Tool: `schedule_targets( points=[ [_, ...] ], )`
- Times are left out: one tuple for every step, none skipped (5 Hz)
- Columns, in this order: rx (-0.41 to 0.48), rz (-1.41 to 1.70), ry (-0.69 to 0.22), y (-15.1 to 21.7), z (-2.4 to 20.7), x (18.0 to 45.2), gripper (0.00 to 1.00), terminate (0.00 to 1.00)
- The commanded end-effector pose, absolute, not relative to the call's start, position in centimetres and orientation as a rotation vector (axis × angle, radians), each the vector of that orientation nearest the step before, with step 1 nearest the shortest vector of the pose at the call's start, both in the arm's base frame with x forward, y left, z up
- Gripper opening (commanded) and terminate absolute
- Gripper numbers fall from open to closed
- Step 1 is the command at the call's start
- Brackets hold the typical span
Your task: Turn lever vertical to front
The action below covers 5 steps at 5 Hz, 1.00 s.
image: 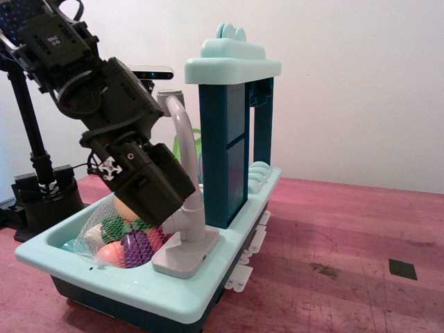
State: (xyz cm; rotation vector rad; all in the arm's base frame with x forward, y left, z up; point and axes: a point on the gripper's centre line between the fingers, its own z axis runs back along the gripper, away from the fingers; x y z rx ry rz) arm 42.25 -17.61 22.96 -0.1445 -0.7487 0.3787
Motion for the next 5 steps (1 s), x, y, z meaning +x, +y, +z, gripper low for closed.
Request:
schedule_targets(
  points=[
    [-0.145, 0.379, -0.749, -17.6, 23.0, 42.3, 1.00, 0.00],
    [-0.144, 0.379, -0.766, -16.8, 22.7, 42.1, 1.00, 0.00],
    [-0.142, 0.376, -0.769, -16.1, 22.7, 42.1, 1.00, 0.00],
    [-0.138, 0.378, -0.786, -15.3, 22.7, 42.1, 1.00, 0.00],
    [-0.138, 0.385, -0.794, -14.9, 22.6, 41.8, 1.00, 0.00]
  ],
)
